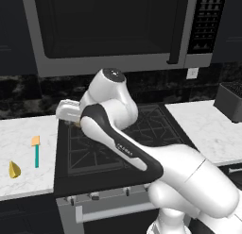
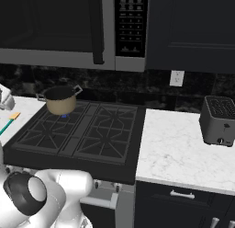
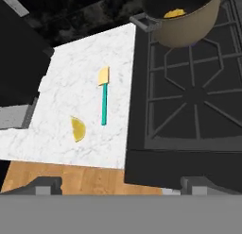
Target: Put the squash and lemon wedge in the pot. Retrieve the spatula and lightly stir the vegetables in the pot.
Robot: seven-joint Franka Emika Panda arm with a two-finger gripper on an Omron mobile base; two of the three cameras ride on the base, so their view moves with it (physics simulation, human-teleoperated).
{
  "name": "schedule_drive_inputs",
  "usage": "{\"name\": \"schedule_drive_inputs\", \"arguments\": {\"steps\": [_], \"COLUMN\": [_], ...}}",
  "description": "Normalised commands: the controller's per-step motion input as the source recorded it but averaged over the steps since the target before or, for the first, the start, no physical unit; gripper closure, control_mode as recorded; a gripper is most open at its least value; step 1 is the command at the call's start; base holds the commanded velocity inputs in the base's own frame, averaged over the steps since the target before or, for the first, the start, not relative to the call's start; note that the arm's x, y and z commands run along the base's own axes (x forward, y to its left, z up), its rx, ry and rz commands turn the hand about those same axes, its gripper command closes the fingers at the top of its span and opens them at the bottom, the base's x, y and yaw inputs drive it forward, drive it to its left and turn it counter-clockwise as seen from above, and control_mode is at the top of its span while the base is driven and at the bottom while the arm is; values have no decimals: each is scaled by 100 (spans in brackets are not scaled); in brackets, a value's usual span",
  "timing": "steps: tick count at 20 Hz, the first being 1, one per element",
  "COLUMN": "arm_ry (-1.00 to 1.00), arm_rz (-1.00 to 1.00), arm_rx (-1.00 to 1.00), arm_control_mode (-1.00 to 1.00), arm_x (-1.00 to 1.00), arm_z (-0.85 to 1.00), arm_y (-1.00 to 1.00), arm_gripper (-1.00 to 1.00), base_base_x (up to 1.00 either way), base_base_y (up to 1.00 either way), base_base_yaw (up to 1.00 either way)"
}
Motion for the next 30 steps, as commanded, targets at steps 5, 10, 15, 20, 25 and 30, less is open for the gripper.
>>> {"name": "schedule_drive_inputs", "arguments": {"steps": [5, 10, 15, 20, 25, 30], "arm_ry": [3, 5, 7, 1, -5, -7], "arm_rz": [0, 0, 0, 4, 13, 18], "arm_rx": [-4, -5, -4, -7, -10, -3], "arm_control_mode": [-100, -100, -100, -100, -100, -100], "arm_x": [-34, -20, -16, -25, -38, -23], "arm_z": [-41, -15, -1, -6, -20, -10], "arm_y": [34, 34, 42, 33, 22, 13], "arm_gripper": [-100, -100, -100, -100, -100, -100], "base_base_x": [0, 0, 0, 0, 0, 0], "base_base_y": [0, 0, 0, 0, 0, 0], "base_base_yaw": [0, 0, 0, 0, 0, 0]}}
